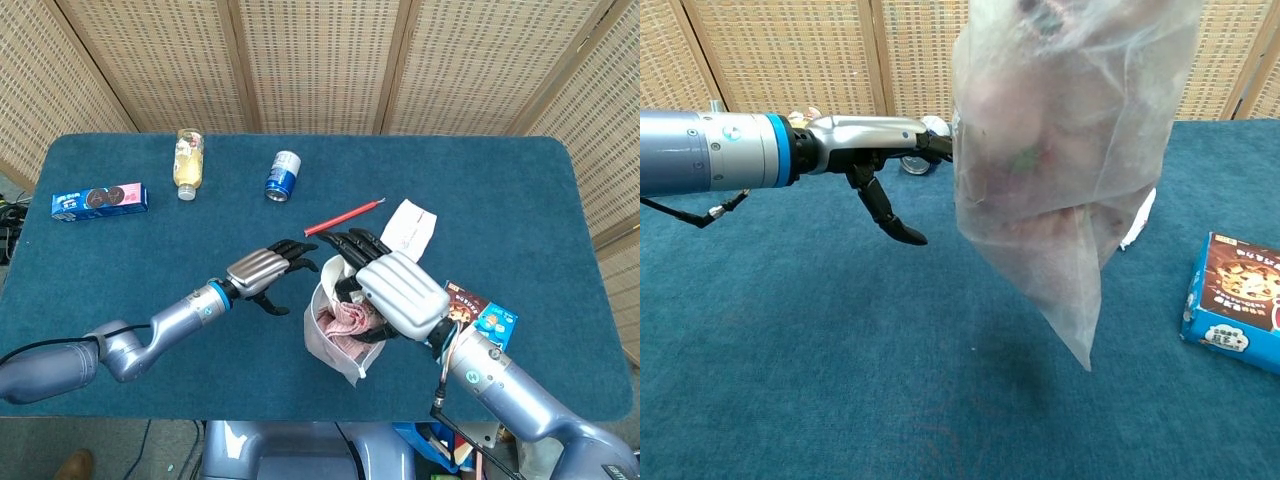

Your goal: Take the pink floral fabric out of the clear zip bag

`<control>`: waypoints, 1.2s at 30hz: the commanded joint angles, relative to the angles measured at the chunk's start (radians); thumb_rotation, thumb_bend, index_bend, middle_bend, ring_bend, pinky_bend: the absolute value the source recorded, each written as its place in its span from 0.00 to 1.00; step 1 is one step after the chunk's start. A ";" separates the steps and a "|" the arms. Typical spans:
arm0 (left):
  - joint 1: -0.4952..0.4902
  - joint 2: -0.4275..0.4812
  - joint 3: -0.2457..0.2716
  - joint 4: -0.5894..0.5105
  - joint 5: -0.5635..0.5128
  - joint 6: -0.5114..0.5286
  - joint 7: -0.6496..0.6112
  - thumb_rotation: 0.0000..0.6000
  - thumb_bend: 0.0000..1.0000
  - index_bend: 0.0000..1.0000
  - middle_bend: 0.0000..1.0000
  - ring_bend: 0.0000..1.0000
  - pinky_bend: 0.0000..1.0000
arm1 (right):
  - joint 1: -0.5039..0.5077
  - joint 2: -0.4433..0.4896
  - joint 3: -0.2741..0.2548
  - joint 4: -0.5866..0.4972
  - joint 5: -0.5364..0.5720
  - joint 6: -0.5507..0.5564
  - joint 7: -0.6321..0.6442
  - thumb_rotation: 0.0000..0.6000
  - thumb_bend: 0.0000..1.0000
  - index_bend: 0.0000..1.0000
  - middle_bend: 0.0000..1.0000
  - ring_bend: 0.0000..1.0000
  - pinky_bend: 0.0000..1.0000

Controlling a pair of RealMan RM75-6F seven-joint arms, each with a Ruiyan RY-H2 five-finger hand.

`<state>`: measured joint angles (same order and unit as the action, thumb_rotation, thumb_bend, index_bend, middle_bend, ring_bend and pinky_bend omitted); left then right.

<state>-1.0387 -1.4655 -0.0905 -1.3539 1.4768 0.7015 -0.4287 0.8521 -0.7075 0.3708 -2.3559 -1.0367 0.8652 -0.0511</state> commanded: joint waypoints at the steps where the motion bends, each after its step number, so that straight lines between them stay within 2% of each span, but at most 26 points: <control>1: -0.001 -0.005 0.000 -0.001 0.002 0.002 -0.004 1.00 0.28 0.26 0.00 0.00 0.00 | 0.003 -0.003 -0.002 0.000 0.002 0.000 -0.004 1.00 0.66 0.81 0.00 0.00 0.00; 9: -0.001 -0.037 -0.011 0.008 0.005 0.031 0.029 1.00 0.35 0.29 0.00 0.00 0.00 | 0.015 -0.013 -0.004 0.000 0.005 -0.004 -0.010 1.00 0.66 0.81 0.00 0.00 0.00; 25: -0.010 -0.059 -0.016 0.007 -0.007 0.025 0.064 1.00 0.36 0.33 0.00 0.00 0.00 | 0.036 -0.020 -0.004 0.000 0.014 -0.010 -0.020 1.00 0.66 0.81 0.00 0.00 0.00; 30: -0.010 -0.065 -0.016 0.010 -0.010 0.024 0.074 1.00 0.41 0.37 0.00 0.00 0.00 | 0.042 -0.025 -0.006 0.000 0.024 -0.008 -0.027 1.00 0.66 0.81 0.00 0.00 0.00; 36: -0.012 -0.066 -0.017 0.009 -0.012 0.023 0.080 1.00 0.42 0.38 0.00 0.00 0.00 | 0.046 -0.030 -0.009 0.000 0.026 -0.006 -0.032 1.00 0.66 0.81 0.00 0.00 0.00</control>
<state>-1.0505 -1.5311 -0.1075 -1.3452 1.4646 0.7241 -0.3492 0.8980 -0.7371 0.3614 -2.3560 -1.0110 0.8590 -0.0827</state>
